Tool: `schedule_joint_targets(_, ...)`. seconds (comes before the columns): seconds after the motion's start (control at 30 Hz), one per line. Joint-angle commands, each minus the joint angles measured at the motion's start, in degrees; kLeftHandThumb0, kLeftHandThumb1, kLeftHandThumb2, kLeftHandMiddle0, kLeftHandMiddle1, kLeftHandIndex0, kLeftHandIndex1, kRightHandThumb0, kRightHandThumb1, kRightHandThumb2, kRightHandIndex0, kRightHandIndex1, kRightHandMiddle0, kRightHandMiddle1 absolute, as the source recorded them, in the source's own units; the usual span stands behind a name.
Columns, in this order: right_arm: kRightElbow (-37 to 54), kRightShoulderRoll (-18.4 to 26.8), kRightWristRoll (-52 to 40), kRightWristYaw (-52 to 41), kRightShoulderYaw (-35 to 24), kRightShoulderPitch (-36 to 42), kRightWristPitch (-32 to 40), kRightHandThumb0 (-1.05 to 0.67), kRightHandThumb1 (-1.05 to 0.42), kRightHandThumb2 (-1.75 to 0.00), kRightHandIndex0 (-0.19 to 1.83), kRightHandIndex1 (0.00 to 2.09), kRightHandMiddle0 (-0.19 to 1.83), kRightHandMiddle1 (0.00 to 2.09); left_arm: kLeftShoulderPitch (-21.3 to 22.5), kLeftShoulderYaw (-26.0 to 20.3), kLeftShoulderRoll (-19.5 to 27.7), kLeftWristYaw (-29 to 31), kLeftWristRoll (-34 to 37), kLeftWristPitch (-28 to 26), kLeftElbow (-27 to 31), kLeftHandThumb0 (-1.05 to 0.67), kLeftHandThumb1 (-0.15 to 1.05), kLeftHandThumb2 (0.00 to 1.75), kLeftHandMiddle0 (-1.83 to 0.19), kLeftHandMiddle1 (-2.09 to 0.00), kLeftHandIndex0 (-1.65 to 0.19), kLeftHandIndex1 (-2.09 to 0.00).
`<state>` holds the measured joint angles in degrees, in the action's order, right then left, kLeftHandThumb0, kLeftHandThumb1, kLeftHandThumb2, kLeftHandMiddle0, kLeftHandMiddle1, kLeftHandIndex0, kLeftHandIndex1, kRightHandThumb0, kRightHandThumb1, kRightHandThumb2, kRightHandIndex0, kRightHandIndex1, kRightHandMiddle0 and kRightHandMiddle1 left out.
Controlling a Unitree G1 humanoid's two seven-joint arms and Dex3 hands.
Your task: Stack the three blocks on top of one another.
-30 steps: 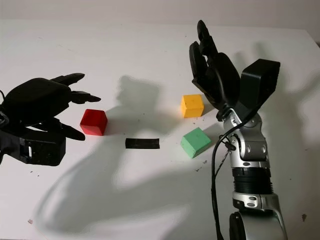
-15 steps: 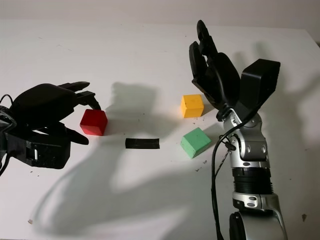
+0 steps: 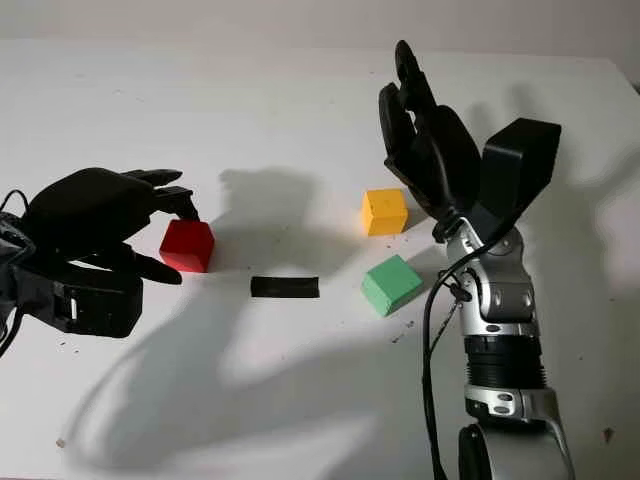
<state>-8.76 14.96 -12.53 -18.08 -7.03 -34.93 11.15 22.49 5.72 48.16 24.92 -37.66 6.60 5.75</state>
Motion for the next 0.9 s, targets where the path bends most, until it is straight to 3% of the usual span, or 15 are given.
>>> schedule_joint_targets(0.0, 1.2, 0.14, 0.0, 0.04, -0.16, 0.26, -0.51, -0.73, -1.05, -0.63, -0.19, 0.0, -0.19, 0.0, -1.03, -1.25, -0.62, -1.95, 1.18, 1.25, -0.57, -0.45, 0.99, 0.06, -0.31, -0.07, -0.4, -1.21)
schedule_joint_targets(0.2, 1.01, 0.01, 0.07, 0.04, -0.12, 0.3, -0.67, -0.72, -1.05, -0.63, -0.19, 0.0, -0.19, 0.0, -0.53, -2.53, -1.03, -4.75, 4.7, 4.67, -2.75, -0.36, 1.0, 0.05, -0.36, -0.07, -0.35, -1.32)
schedule_joint_targets(0.47, 1.46, -0.32, 0.2, 0.74, -0.05, 0.43, -0.34, -0.72, -1.05, -0.62, -0.19, 0.0, -0.19, 0.0, 0.41, -2.92, 0.21, -2.11, 7.5, 6.76, -2.06, -0.38, 1.01, 0.06, -0.31, -0.04, -0.33, -1.37)
schedule_joint_targets(0.87, 1.72, -0.1, 0.51, 0.66, -0.19, 0.48, -0.04, -0.72, -1.05, -0.63, -0.19, 0.0, -0.19, 0.0, 6.1, -0.96, -2.4, 7.33, 16.64, 7.07, 2.37, -0.45, 1.05, 0.09, -0.26, -0.04, -0.25, -1.6)
